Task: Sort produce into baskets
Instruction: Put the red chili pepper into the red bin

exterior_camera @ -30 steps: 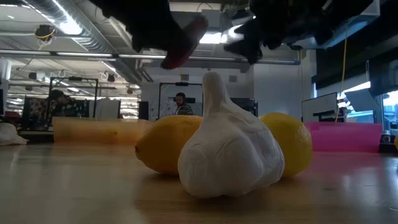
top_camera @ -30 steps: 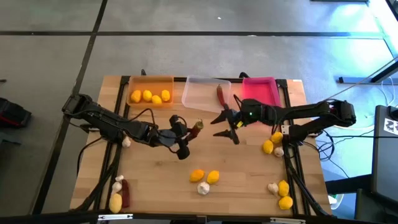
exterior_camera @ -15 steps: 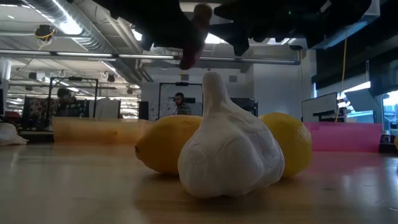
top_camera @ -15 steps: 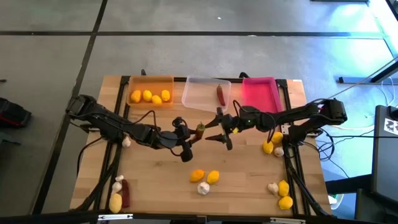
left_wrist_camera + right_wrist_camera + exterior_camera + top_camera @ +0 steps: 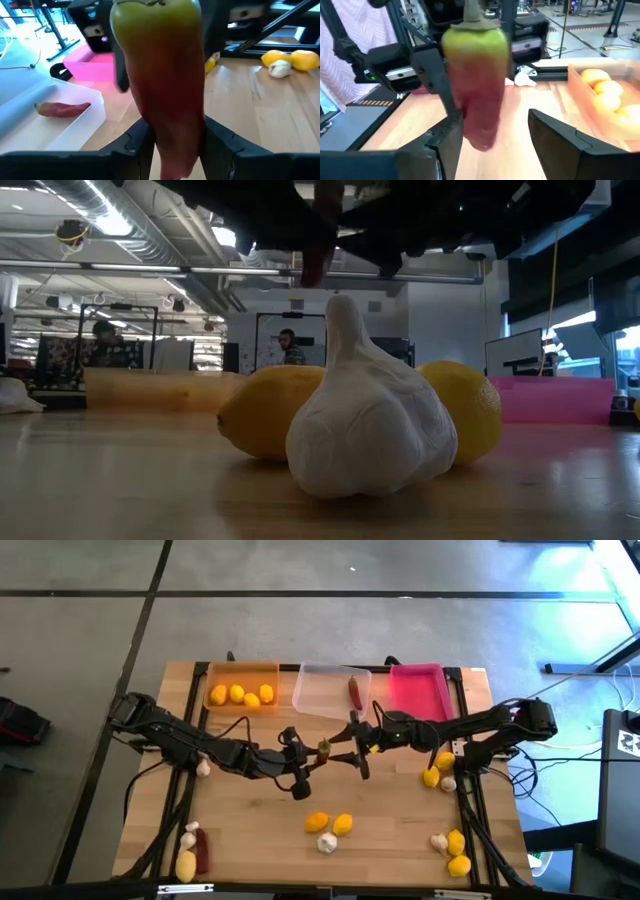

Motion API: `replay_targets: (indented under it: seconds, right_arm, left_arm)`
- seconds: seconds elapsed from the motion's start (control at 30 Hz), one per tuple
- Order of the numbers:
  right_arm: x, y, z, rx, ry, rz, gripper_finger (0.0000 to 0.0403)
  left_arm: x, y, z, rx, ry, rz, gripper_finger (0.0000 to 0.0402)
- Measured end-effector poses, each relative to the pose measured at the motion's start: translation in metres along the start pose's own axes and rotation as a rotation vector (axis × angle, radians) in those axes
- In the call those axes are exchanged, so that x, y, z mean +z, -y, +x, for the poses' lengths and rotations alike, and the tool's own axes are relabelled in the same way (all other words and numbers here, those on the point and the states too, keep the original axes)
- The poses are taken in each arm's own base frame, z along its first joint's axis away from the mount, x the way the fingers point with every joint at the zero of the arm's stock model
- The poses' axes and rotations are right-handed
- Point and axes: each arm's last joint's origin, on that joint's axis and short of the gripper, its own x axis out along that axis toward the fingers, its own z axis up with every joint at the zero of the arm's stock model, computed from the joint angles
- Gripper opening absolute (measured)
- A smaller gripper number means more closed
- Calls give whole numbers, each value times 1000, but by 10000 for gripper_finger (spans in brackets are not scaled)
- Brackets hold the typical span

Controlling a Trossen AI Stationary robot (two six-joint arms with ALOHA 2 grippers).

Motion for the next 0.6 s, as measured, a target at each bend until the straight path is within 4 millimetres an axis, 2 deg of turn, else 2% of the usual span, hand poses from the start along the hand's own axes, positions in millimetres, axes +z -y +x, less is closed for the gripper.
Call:
replay_targets:
  seconds: [0.33, 0.6]
  right_arm:
    - [12, -1, 1, 22, 74, 1, 218]
    - [8, 3, 20, 18, 43, 3, 216]
  left_arm:
    - [2, -1, 2, 12, 24, -3, 125]
    - [1, -1, 3, 20, 27, 18, 125]
